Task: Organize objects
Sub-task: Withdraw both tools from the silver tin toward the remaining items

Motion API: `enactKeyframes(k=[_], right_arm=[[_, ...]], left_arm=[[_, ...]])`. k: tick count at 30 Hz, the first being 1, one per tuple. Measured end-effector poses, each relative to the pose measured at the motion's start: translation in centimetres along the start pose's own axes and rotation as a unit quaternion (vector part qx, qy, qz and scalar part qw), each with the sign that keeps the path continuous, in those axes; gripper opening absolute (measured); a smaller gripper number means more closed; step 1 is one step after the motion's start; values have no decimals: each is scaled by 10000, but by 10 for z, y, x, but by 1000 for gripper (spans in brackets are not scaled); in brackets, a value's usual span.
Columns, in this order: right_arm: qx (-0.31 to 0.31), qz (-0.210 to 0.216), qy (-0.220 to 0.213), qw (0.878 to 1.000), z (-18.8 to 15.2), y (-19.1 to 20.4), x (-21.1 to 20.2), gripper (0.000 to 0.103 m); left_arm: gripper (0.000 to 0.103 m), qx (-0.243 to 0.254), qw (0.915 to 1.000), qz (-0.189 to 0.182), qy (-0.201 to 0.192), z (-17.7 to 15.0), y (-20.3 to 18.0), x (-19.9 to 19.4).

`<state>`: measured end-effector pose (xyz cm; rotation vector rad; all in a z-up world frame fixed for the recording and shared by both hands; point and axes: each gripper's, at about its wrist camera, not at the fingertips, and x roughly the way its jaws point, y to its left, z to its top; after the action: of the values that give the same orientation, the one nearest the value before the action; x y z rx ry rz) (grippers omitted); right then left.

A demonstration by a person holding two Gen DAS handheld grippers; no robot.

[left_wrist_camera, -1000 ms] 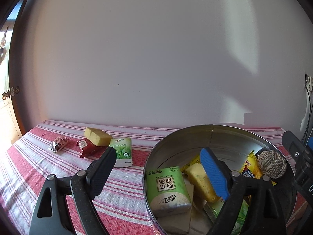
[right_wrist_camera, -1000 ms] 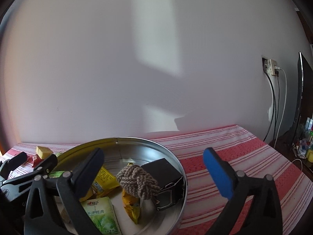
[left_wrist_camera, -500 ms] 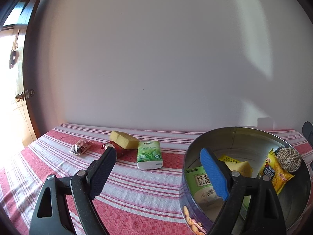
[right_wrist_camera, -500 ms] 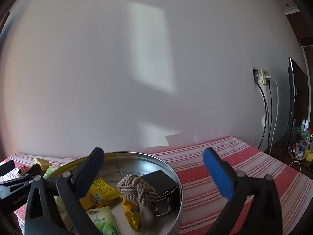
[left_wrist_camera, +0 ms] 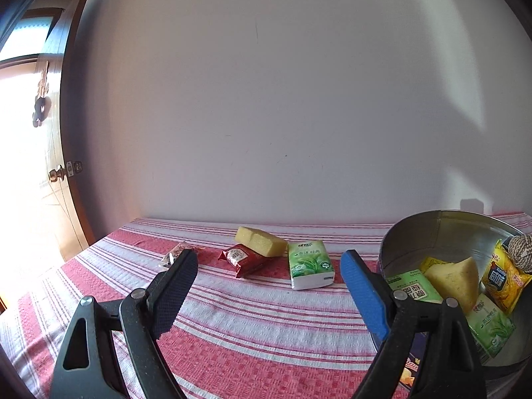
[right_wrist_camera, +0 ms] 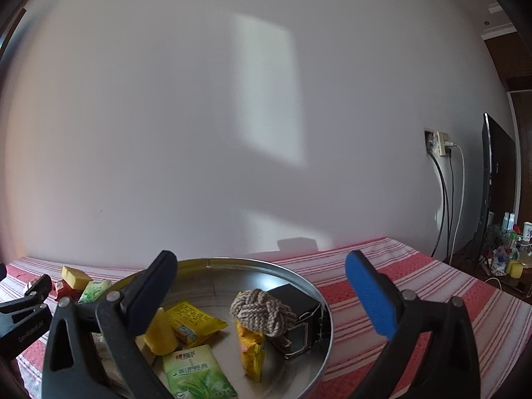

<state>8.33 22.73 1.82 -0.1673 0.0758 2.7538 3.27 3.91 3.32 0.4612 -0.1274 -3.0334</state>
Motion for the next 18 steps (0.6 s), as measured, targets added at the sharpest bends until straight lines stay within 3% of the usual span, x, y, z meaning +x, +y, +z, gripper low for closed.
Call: enactKeyframes(k=[11, 18], right_arm=[[4, 331, 121, 9994, -4, 56, -4, 103], [-67, 594, 272, 9978, -7, 95, -3, 103]], left_arm=[[89, -125, 9998, 41, 116, -1, 34, 10], [89, -274, 9990, 251, 231, -1, 71, 27]])
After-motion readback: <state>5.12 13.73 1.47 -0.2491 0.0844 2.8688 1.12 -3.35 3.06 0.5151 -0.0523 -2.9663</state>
